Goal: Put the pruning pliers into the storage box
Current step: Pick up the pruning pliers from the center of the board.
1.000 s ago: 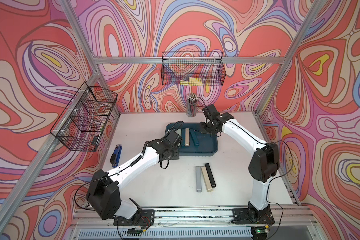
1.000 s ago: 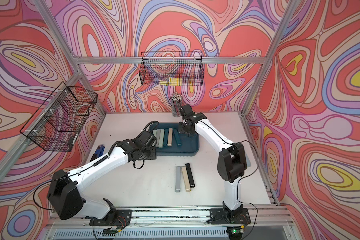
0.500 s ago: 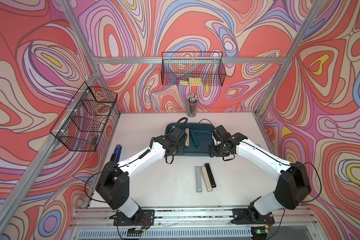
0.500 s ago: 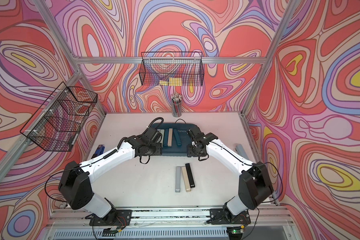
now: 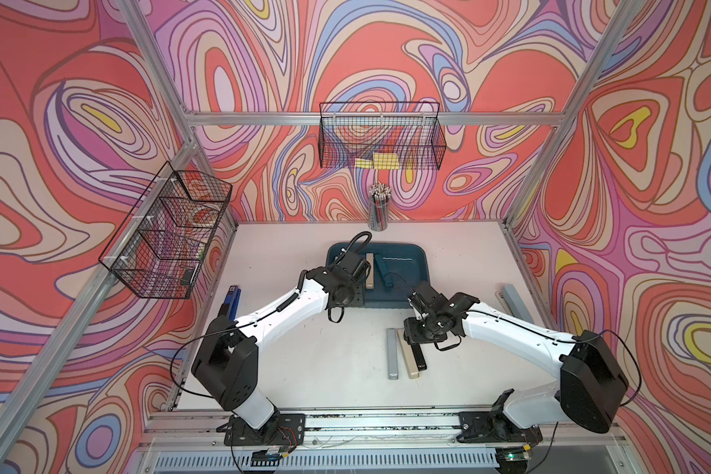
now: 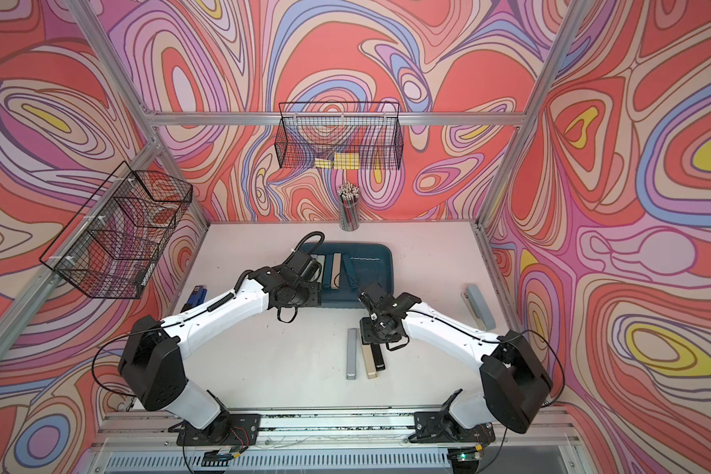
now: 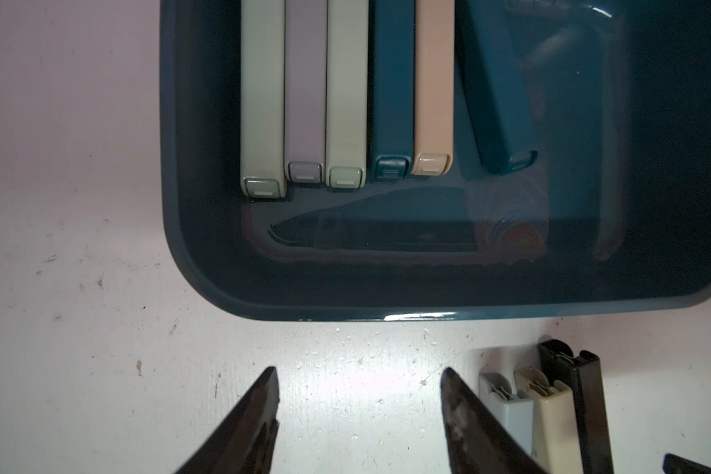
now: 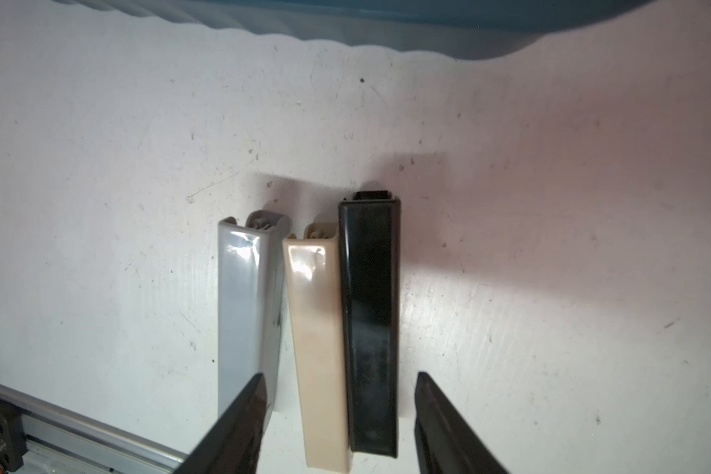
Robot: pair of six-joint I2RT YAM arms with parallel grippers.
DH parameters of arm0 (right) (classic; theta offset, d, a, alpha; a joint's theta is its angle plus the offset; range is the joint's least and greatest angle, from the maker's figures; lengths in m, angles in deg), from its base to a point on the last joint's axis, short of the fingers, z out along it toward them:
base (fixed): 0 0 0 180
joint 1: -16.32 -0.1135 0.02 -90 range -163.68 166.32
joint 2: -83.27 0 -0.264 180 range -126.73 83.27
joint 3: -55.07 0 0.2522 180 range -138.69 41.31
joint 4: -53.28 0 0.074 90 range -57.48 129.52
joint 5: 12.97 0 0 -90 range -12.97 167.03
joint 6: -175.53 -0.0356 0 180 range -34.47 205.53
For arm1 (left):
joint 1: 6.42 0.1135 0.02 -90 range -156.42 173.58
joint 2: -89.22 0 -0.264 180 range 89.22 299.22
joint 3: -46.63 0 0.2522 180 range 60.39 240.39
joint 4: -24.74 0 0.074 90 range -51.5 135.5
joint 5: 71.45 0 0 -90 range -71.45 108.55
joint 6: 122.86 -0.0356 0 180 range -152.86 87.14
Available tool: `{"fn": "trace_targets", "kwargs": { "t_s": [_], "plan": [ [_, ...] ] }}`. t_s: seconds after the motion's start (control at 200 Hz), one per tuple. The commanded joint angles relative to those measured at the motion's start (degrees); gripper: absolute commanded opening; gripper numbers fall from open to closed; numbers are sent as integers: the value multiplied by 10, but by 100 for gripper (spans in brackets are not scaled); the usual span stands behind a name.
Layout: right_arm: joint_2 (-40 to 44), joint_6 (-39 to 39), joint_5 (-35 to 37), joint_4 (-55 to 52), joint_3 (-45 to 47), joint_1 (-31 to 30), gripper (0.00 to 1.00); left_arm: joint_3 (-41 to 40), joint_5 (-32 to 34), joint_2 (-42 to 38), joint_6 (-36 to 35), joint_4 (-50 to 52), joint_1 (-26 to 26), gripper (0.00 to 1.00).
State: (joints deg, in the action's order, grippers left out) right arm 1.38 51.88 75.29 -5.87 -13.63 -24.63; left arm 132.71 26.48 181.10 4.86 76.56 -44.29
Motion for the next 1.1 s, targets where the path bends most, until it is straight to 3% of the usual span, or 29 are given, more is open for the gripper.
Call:
{"fn": "trace_targets", "kwargs": {
  "t_s": [0.0, 0.371, 1.097],
  "plan": [
    [6, -17, 25, 17, 6, -2, 59, 13, 1, 8, 6, 14, 2, 63],
    [-49, -47, 63, 34, -25, 6, 57, 9, 2, 0, 8, 21, 2, 63],
    [-118, -18, 43, 82, -35, 41, 53, 9, 9, -19, 10, 33, 2, 63]
  ]
}}
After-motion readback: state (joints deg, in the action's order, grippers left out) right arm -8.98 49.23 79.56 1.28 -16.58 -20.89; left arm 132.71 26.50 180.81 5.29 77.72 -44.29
